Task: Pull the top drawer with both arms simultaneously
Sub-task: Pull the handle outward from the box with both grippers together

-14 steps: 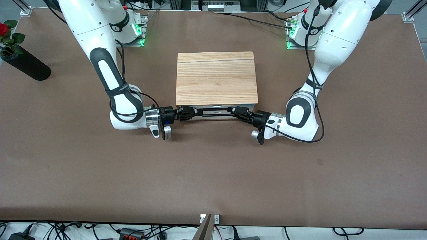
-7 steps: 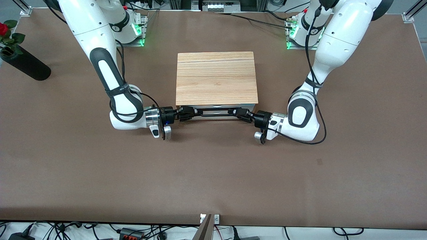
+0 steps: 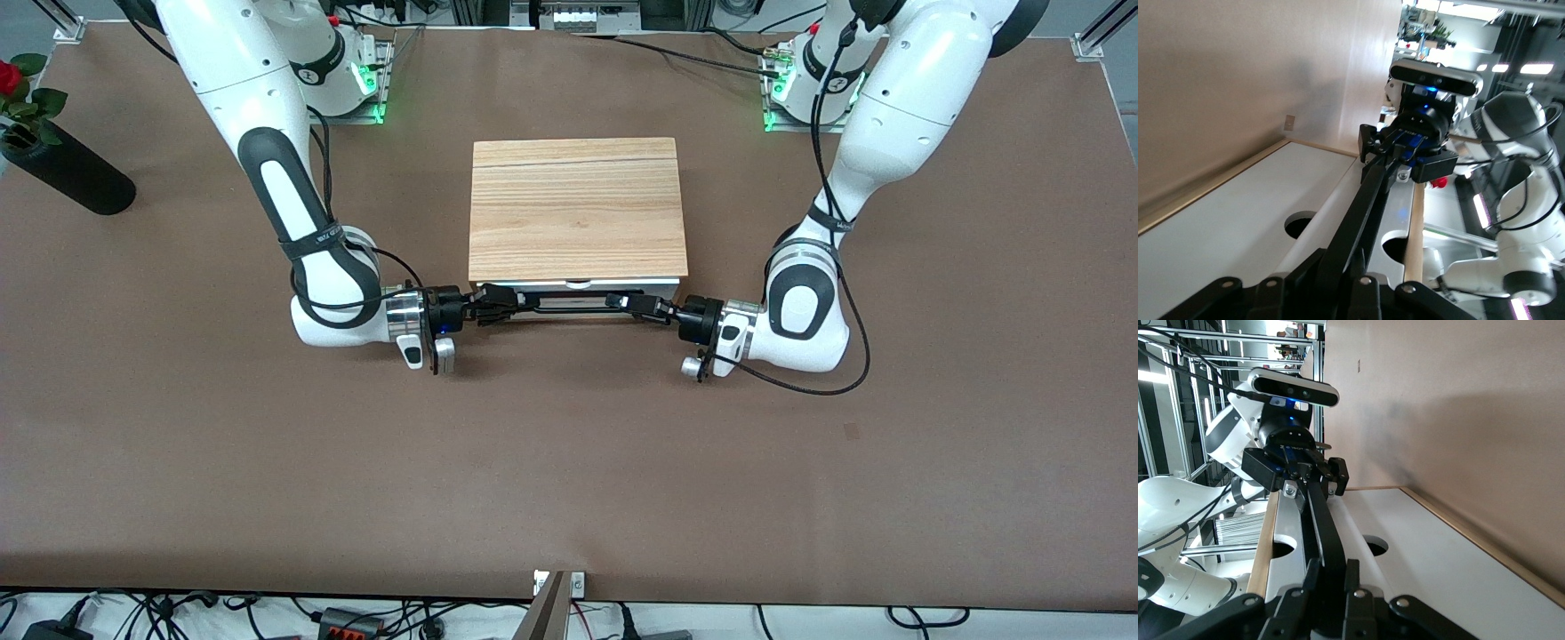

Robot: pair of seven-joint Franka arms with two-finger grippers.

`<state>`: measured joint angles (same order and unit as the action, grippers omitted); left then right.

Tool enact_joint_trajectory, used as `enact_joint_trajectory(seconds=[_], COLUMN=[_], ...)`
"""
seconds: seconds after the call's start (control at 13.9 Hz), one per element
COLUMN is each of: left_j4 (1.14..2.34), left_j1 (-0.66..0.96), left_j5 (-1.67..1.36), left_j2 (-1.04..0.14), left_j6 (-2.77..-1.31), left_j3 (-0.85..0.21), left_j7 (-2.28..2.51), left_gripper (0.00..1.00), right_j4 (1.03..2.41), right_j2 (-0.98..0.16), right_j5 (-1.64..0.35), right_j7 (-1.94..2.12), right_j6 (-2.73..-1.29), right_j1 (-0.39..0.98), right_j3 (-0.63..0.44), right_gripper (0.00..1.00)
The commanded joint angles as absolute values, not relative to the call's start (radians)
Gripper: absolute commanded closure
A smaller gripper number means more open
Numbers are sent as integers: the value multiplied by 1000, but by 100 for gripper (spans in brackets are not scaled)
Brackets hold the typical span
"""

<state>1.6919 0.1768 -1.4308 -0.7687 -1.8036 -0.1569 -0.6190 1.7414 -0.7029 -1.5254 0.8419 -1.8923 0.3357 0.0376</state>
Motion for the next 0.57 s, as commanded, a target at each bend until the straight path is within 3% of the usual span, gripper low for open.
enact_joint_trajectory(seconds=[0.0,0.5], left_j4=[1680,1632], left_j1=[150,140], left_j5=[-1506,-1546], left_j2=[-807,-821], left_j6=[-1838,-1844], left_j3=[-156,-144], left_j7=[-583,-587], left_gripper=[83,82], right_j4=[1701,1579], right_j2=[-739,-828], right_j5=[-1534,-1536], right_j7=[850,838], right_j6=[-1888,-1890], right_j1=[344,334], right_j3=[38,34], right_gripper=[98,98])
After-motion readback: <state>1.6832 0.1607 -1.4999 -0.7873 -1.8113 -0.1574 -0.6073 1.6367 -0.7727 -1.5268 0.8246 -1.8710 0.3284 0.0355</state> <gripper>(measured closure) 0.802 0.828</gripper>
